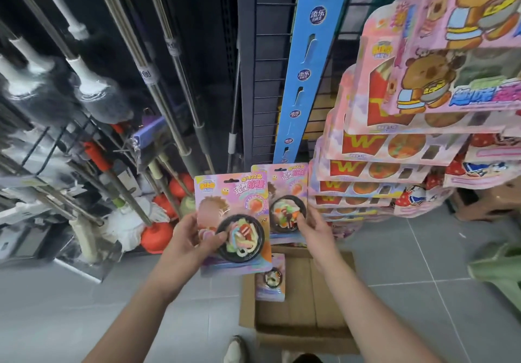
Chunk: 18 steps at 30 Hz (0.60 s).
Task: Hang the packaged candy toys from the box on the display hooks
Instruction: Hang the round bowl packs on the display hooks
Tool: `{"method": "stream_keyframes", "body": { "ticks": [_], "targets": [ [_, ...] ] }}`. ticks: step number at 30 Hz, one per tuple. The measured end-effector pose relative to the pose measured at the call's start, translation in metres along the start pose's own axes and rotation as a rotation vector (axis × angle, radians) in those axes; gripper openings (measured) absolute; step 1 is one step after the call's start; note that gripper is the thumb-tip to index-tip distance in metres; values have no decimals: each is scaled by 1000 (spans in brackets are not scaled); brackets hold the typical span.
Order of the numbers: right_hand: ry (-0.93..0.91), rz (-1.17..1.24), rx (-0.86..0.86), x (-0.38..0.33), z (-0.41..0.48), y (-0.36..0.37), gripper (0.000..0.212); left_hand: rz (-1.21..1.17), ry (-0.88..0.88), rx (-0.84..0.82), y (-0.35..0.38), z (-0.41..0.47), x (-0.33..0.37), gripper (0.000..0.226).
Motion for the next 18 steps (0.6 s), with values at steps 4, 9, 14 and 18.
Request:
{"method": "stream_keyframes", "body": {
  "ticks": [4, 9, 14, 18],
  "targets": [
    [-34, -18, 43, 6, 6, 4, 48, -4, -8, 18, 2, 7, -2, 54],
    [-19, -48, 85, 12, 13, 0, 54, -22, -20, 20, 3, 12, -1, 55],
    [18, -150, 64, 18, 19, -7, 58, -29, -43, 29, 4, 16, -3, 56],
    [39, -153, 45, 23, 25, -5, 61, -28, -69, 12, 9, 21, -8, 52]
  ]
}}
Point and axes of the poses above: each hand's wrist, its own z-axis towards the middle knuckle, its own y-axis out of the palm, x = y × z, the point moved 3 cm from there along z, towards the middle knuckle, and after that the axes turned 5 degrees about -x, right-handed, at the moved point
